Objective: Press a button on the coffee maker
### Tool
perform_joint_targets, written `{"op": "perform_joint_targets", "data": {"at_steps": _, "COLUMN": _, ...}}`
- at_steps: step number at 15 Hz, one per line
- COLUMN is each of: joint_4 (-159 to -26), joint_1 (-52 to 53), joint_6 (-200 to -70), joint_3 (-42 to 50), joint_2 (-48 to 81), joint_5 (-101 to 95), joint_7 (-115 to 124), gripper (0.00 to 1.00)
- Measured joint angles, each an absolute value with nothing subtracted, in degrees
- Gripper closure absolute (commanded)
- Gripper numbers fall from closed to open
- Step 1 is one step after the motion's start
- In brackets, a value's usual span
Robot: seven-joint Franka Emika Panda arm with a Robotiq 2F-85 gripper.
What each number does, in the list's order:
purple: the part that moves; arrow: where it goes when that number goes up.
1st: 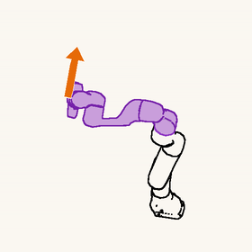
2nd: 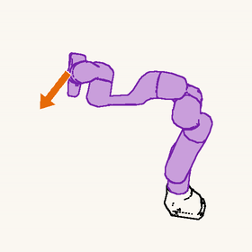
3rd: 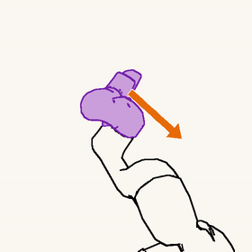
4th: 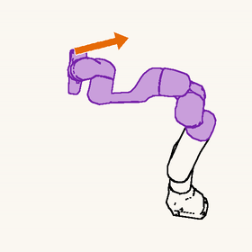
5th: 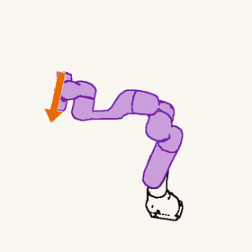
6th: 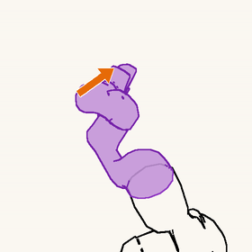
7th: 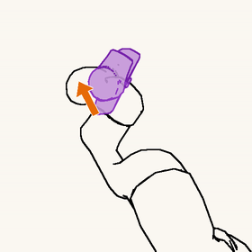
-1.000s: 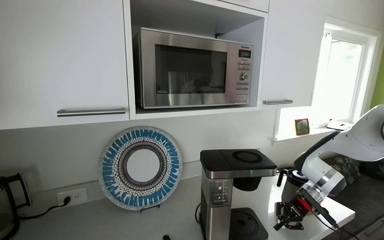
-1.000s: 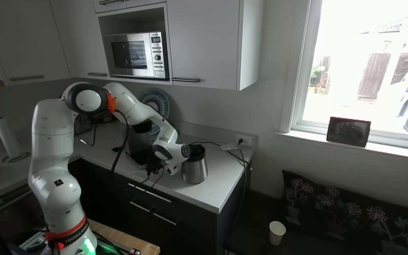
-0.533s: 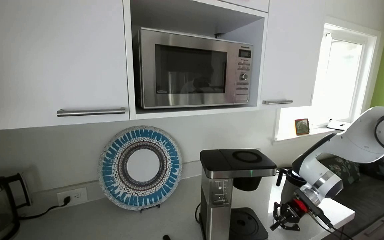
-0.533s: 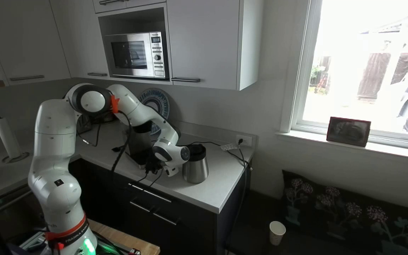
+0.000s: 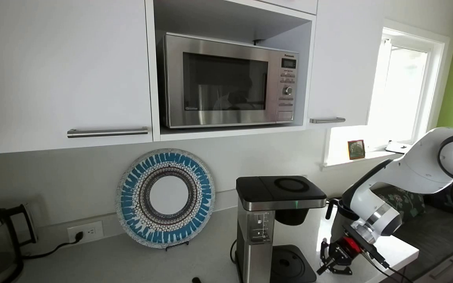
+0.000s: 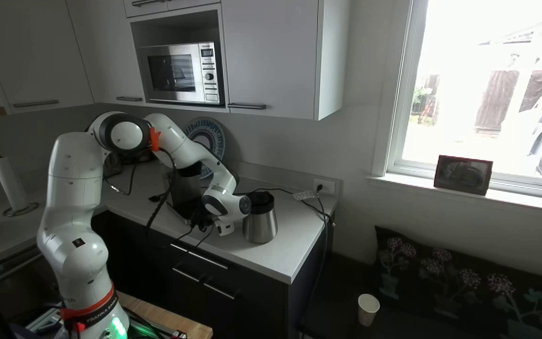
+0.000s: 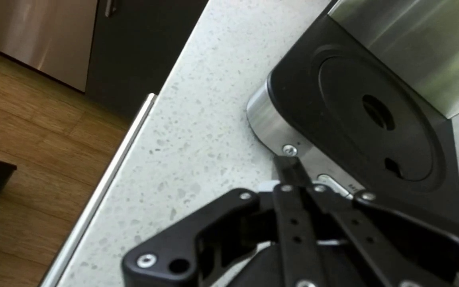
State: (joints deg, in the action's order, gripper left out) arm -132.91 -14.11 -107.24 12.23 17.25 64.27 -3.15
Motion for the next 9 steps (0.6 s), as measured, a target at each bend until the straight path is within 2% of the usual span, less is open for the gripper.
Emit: {"op": "perform_joint_targets", "data": {"at_steps": 9, "joint_4": -132.11, "joint_1": -13.53, "joint_6": -107.24, "joint_3": 11.59, "joint_2": 19.5, "joint_5": 67.72, "joint_7": 1.69, "gripper": 1.0}}
